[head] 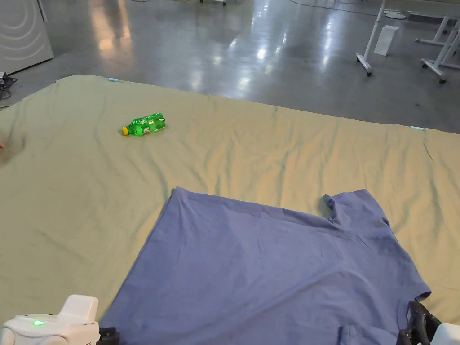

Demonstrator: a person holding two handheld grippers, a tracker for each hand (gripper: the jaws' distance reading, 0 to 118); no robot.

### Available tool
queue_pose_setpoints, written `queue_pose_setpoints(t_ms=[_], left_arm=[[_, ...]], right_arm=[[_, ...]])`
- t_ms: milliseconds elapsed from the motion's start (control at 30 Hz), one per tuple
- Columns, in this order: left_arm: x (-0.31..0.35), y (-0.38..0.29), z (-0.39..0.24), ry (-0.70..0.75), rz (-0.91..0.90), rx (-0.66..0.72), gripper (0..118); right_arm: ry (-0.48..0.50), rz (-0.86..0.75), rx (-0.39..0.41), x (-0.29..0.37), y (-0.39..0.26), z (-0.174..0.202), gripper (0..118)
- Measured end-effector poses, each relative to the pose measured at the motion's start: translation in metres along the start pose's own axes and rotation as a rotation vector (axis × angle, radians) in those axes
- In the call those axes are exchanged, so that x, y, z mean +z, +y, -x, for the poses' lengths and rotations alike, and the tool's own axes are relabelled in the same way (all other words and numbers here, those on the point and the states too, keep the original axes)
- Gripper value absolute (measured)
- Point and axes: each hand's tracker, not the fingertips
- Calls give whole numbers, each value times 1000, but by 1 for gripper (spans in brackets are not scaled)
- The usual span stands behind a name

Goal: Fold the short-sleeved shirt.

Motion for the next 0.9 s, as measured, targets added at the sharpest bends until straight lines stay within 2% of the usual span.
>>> queue_pose_setpoints(t_ms=[67, 100, 133, 167, 367, 467, 500, 533, 600, 667, 733, 900], left_arm=[[-1, 3, -1, -19, 4, -11, 36], [-2, 4, -6, -34, 6, -22, 20], [-3, 5, -6, -39, 6, -27, 11], [-3, 6, -6, -51, 9, -27, 8], [13, 7, -19, -50, 12, -37, 7], [20, 4, -20, -53, 4, -33, 7], [23, 5, -21, -53, -1, -31, 7], [24, 4, -21, -54, -3, -27, 7], [26, 2, -21, -57, 0, -24, 7], [27, 3, -21, -60, 0, -16, 7], [28, 2, -23, -59, 1, -13, 7], [25, 4, -23, -56, 5, -10, 7]], right_arm=[[-3, 14, -6, 0, -4, -4, 0], [-7, 20, -12, 1, -6, -6, 0], [-8, 29, -14, 1, -8, -8, 0], [-9, 41, -14, 1, -10, -11, 0], [-19, 169, 22, 10, -17, -36, 0], [-9, 330, 64, 12, -19, -53, 2], [8, 397, 43, 11, -24, -59, 11], [-6, 463, 1, 13, -31, -66, 24], [30, 535, -27, 8, -45, -84, 52], [50, 596, -43, 6, -57, -88, 56], [61, 652, -24, 7, -65, -84, 59], [73, 740, -66, -10, -103, -81, 58]])
